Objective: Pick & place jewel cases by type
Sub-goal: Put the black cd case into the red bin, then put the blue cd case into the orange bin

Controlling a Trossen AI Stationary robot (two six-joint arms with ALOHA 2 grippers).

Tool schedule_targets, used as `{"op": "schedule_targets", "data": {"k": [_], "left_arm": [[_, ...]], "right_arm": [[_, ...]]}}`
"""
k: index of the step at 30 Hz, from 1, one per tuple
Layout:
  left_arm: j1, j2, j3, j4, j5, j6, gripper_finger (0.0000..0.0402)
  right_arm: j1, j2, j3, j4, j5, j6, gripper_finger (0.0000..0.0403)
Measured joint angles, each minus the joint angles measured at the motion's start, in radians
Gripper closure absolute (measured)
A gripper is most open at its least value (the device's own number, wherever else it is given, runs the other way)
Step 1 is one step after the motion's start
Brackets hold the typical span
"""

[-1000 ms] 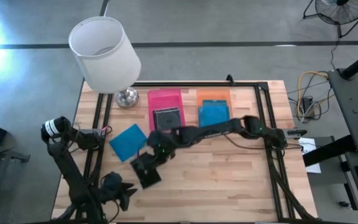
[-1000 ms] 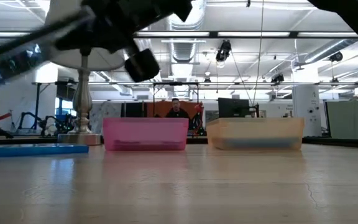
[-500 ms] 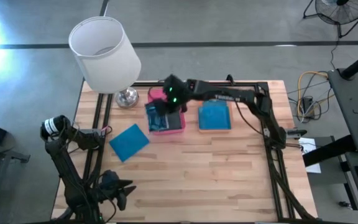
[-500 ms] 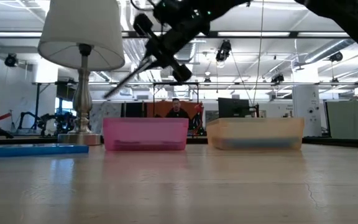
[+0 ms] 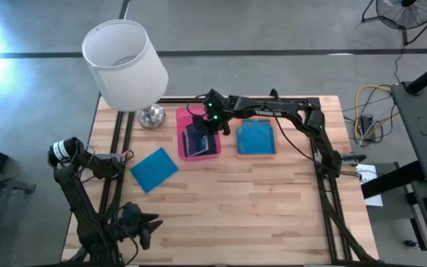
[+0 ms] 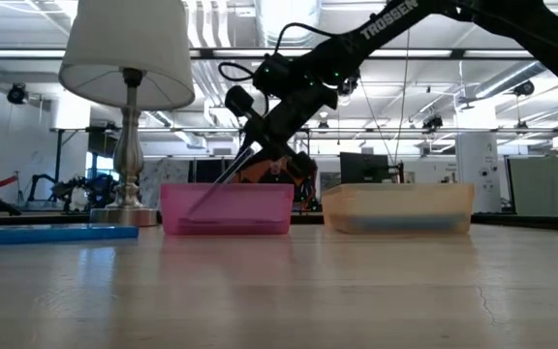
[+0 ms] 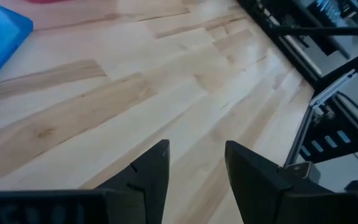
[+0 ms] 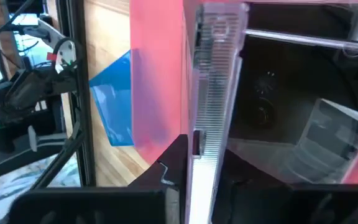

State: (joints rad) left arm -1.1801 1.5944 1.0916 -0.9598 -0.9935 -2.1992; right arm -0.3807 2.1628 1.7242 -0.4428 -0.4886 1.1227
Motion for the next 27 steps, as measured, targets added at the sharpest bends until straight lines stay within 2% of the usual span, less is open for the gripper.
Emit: {"op": "schedule_targets", "data": {"k": [4, 11, 13, 16, 21, 24, 27], "left_arm": [[0.0, 0.0, 0.0, 0.001, -0.018, -0.002, 0.0262], [0.004, 0.0, 0.0, -0.008, -0.021, -0.004, 0.0262], [0.009, 0.0, 0.0, -0.017, -0.02, -0.007, 0.0262], [0.022, -0.004, 0.0, -0.032, -0.003, -0.013, 0.0262], [0.071, -0.031, 0.0, -0.102, 0.102, -0.021, 0.0262], [0.147, -0.084, 0.0, -0.211, 0.196, 0.034, 0.0262], [0.275, -0.164, 0.0, -0.341, 0.314, 0.177, 0.0262]], "right_arm": [[0.001, 0.0, -0.022, 0.038, 0.015, 0.007, 0.0331], [-0.001, -0.014, -0.025, -0.009, 0.023, -0.009, 0.0208], [-0.001, -0.027, -0.01, -0.087, 0.073, -0.056, 0.018], [0.009, -0.07, 0.024, -0.251, 0.232, -0.164, 0.0148], [0.079, -0.2, 0.055, -0.452, 0.459, -0.333, 0.0119], [0.172, -0.263, 0.031, -0.502, 0.489, -0.377, 0.0113], [0.279, -0.291, -0.011, -0.513, 0.486, -0.362, 0.0115]]}}
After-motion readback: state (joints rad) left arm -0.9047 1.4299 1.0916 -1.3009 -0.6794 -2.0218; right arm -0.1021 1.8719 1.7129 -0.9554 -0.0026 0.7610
